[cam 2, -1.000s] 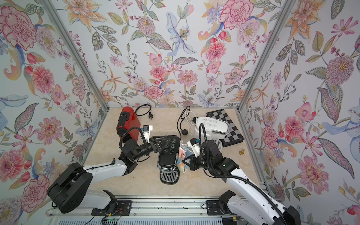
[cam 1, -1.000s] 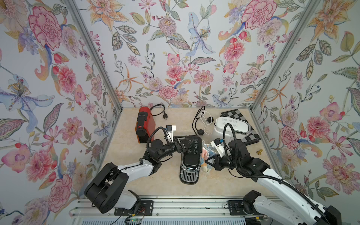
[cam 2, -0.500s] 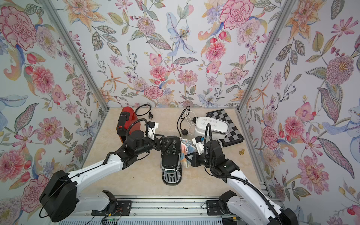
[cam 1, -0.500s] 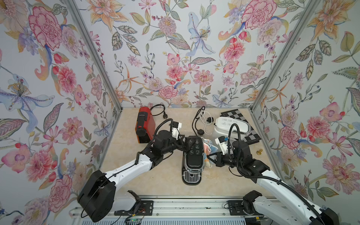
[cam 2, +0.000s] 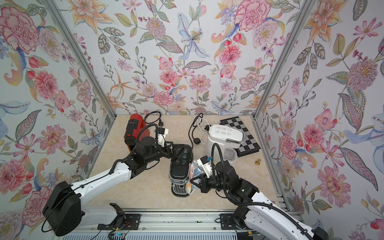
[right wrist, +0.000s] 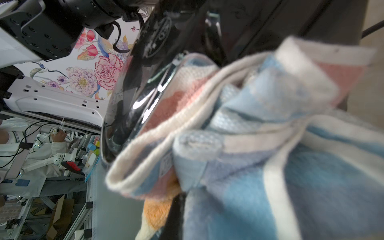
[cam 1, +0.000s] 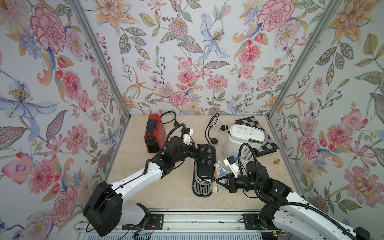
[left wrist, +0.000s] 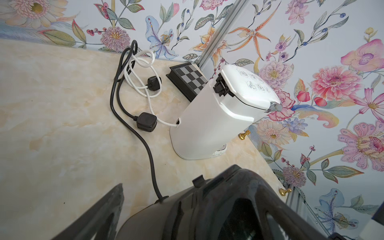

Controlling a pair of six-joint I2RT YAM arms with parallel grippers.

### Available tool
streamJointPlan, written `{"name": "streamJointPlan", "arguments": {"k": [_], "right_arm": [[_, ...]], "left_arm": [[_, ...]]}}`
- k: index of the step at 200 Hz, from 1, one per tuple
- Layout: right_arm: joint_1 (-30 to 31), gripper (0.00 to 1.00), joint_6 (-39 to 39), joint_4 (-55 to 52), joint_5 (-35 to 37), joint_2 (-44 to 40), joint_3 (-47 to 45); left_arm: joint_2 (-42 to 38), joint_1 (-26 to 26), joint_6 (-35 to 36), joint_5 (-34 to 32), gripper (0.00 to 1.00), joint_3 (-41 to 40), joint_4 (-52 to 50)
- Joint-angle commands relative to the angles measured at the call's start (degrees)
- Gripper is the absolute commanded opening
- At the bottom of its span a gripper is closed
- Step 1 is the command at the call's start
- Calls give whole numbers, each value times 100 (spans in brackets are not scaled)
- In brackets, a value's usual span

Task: Wipe the surface of a coffee machine
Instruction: Wipe the dirt from the surface of the coffee machine.

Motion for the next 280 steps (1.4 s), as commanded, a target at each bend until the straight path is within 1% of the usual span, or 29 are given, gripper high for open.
{"name": "streamJointPlan", "arguments": {"k": [1,14,39,51,55,67,89,110,139,170,201,240,280], "right_arm": [[44,0,161,154,65,-234,-29],[-106,0,133,151,148,-263,9],[-631,0,43,159,231,-223,76],[-875,0,-24,170,147,-194,128],[-1097,0,-51,172,113,-189,150],[-1360,0,-123,173,26,-161,263],[-1654,0,-247,174,-117,-93,439],[-1825,0,-341,202,-239,210,506],[-1865,0,-476,507,-480,765,427],[-1863,0,-402,1300,-829,1366,-1],[-1824,0,-496,1768,-789,2110,-246],[-1621,0,-488,2435,-722,2913,-465],[-1163,0,-324,3174,-548,3820,-438]], "left_arm": [[334,-215,290,-203,99,-102,-753],[338,-224,277,-196,99,-94,-747],[299,-240,272,-246,99,-94,-782],[277,-240,274,-258,99,-103,-791],[274,-238,280,-259,99,-103,-806],[272,-242,281,-262,99,-99,-839],[268,-246,298,-273,99,-69,-910],[283,-246,332,-292,99,-44,-962],[312,-246,334,-306,99,-43,-959],[320,-246,349,-313,99,-37,-983],[364,-246,386,-314,99,20,-1059],[416,-241,455,-328,99,122,-1166],[409,-242,539,-418,99,228,-1368]]}}
